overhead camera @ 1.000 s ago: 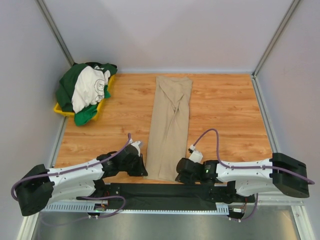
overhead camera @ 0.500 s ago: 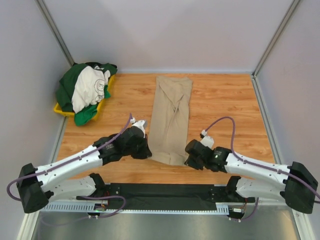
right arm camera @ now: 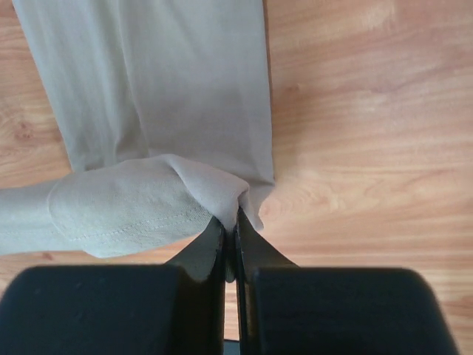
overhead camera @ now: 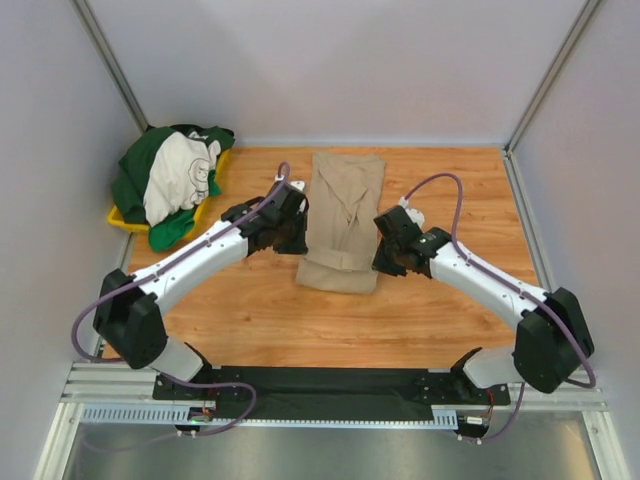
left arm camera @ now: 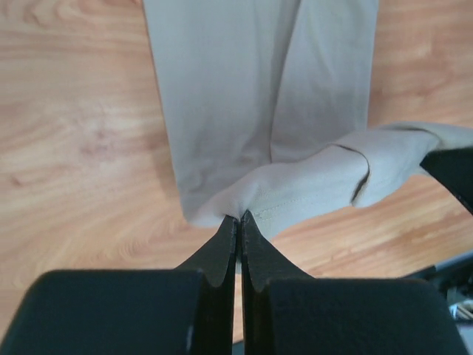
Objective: Fold and stack the t-shirts
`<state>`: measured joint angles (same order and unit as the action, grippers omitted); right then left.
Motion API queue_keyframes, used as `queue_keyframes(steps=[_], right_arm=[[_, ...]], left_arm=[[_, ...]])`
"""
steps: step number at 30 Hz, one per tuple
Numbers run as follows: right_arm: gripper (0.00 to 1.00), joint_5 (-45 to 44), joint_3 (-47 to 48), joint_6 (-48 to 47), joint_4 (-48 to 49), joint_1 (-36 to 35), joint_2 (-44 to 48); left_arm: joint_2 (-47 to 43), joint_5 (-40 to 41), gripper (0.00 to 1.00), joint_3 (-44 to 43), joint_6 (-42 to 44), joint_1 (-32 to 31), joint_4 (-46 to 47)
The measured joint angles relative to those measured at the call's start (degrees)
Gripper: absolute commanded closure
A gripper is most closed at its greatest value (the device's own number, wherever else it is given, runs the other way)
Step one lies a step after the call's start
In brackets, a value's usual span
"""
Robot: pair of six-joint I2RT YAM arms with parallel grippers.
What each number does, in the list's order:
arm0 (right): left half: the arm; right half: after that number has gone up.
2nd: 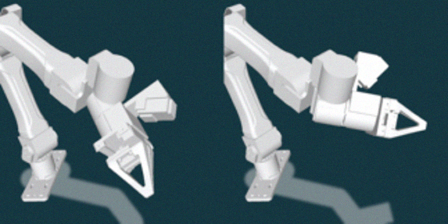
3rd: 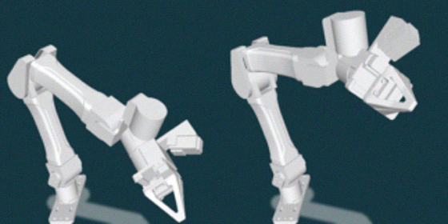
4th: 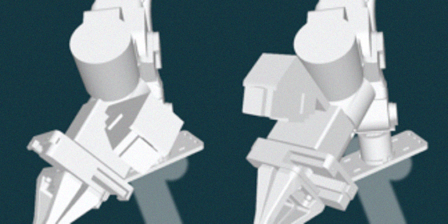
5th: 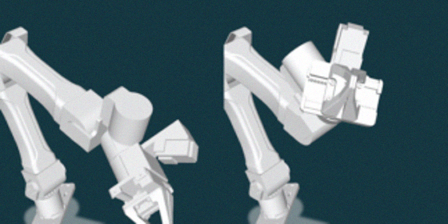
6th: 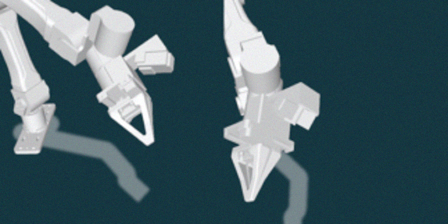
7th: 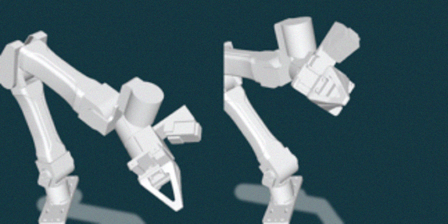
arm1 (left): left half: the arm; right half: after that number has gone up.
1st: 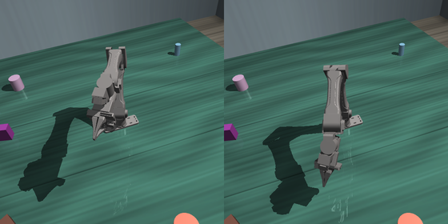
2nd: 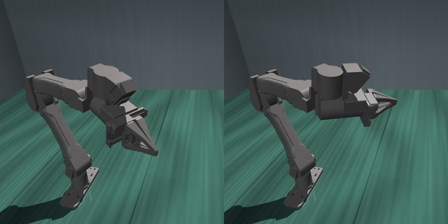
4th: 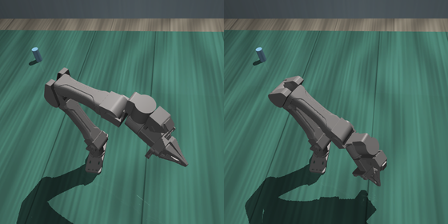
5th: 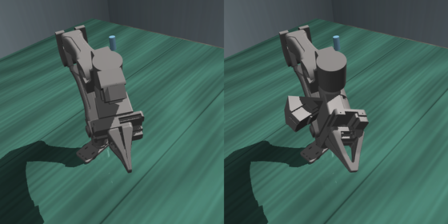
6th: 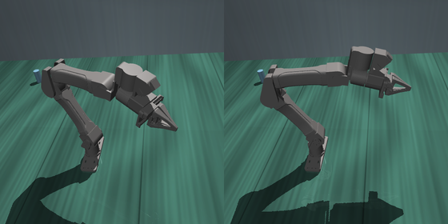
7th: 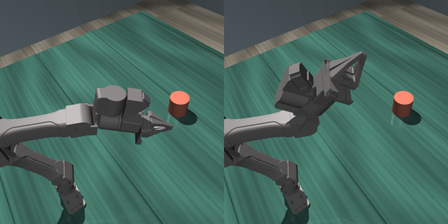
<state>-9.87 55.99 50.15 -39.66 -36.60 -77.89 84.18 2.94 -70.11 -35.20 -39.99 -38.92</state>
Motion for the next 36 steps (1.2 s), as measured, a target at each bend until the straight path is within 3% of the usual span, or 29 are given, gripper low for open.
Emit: queue_keyframes(steps=[13,22,23,24,25,27,28,33,36], right_arm=[[1.0,5.2,11.8,-8.6,1.5,7.1,-16.6],[0.98,5.9,18.3,-11.7,1.0,10.7,-22.9],[0.9,6.0,19.1,-12.0,0.9,11.1,-23.7],[0.6,6.1,19.7,-12.2,0.9,11.5,-24.6],[0.48,6.3,20.7,-12.3,0.6,11.8,-25.5],[0.3,6.5,23.7,-13.5,-0.9,12.7,-27.9],[0.27,6.7,25.9,-13.9,-2.0,13.2,-29.3],[0.23,7.6,43.8,-16.3,-8.7,17.9,-36.3],[0.22,7.0,49.5,-17.2,-9.7,20.0,-34.3]], left_arm=[[17.6,-9.5,1.0,-10.3,4.7,11.2,1.2],[25.7,-13.0,0.97,-19.6,5.8,13.0,1.3],[26.8,-13.2,0.91,-21.3,5.8,13.2,0.9],[28.2,-13.4,0.85,-22.8,6.0,13.5,0.9],[29.4,-13.6,0.73,-24.3,6.1,13.7,0.4],[32.7,-13.7,0.59,-28.3,6.4,14.6,-0.9],[34.8,-14.0,0.52,-31.3,6.4,15.3,-2.5],[45.1,-15.1,0.44,-51.5,6.3,19.2,-10.9],[43.9,-15.0,0.43,-55.7,7.1,21.1,-13.4]])
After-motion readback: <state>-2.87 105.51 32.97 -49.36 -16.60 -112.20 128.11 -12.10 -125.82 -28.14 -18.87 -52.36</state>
